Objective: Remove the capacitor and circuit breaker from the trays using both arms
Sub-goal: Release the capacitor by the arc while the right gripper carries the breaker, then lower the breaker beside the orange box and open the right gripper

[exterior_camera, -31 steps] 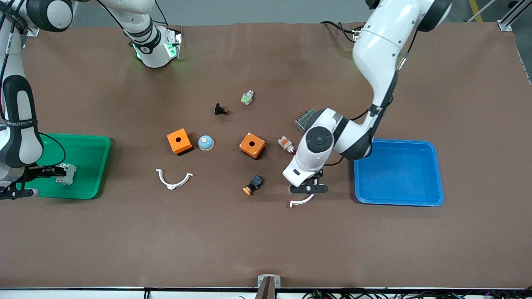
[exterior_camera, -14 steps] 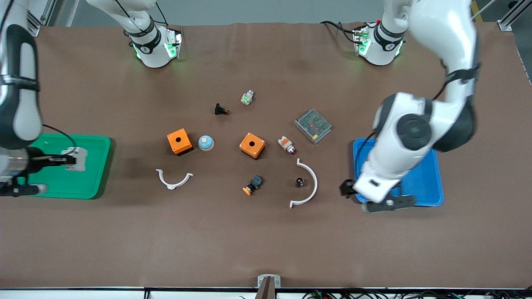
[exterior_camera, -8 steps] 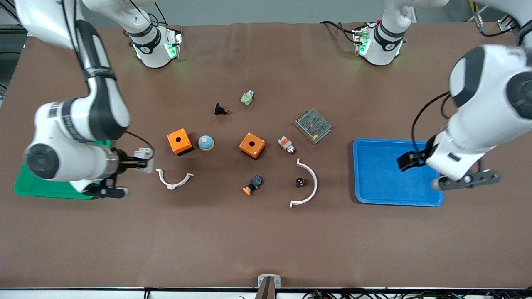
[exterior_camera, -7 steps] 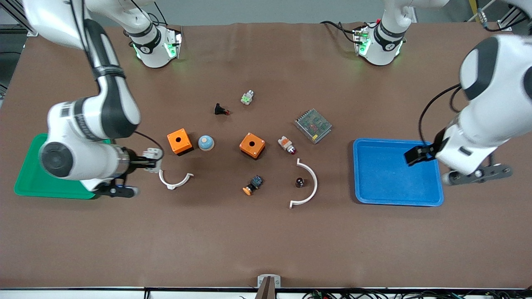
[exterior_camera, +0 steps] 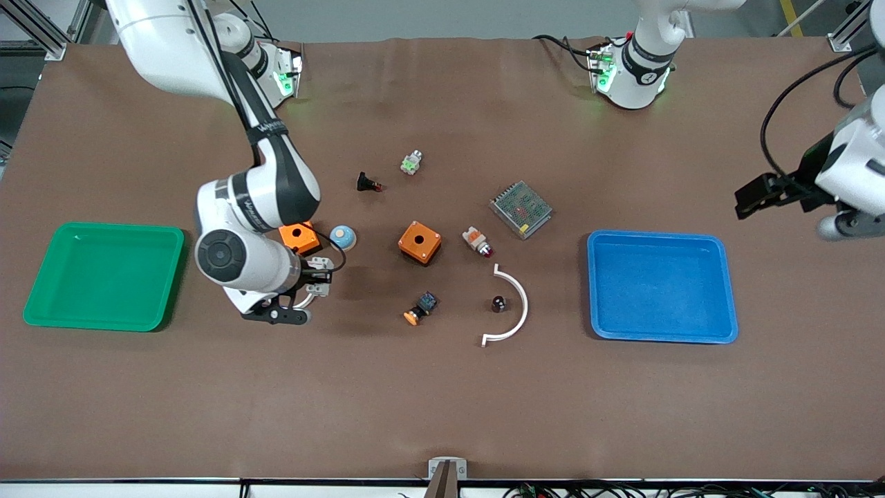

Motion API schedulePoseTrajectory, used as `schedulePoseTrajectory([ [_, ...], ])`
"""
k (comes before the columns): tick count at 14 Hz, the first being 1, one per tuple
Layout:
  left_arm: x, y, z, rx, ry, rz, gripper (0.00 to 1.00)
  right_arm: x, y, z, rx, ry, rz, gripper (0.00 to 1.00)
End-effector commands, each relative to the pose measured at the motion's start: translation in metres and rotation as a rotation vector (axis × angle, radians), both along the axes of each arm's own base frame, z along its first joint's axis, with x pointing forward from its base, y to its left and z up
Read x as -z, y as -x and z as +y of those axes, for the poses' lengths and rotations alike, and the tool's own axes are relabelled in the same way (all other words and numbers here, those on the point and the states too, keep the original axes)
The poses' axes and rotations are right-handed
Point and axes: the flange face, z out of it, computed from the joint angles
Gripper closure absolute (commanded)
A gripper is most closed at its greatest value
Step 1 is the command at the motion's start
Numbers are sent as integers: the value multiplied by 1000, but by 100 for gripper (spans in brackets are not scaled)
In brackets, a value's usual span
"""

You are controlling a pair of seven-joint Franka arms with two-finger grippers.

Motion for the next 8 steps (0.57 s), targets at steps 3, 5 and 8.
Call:
schedulePoseTrajectory([
  [3, -6, 31, 4, 28, -3, -8, 0, 22, 11, 41, 45, 5, -17, 77],
  [5, 0, 31, 1, 34, -4, 1, 0, 34, 13, 50, 36, 5, -25, 77],
  [8, 0, 31, -1, 39, 0, -1, 0, 42, 15, 56, 30, 6, -24, 77],
])
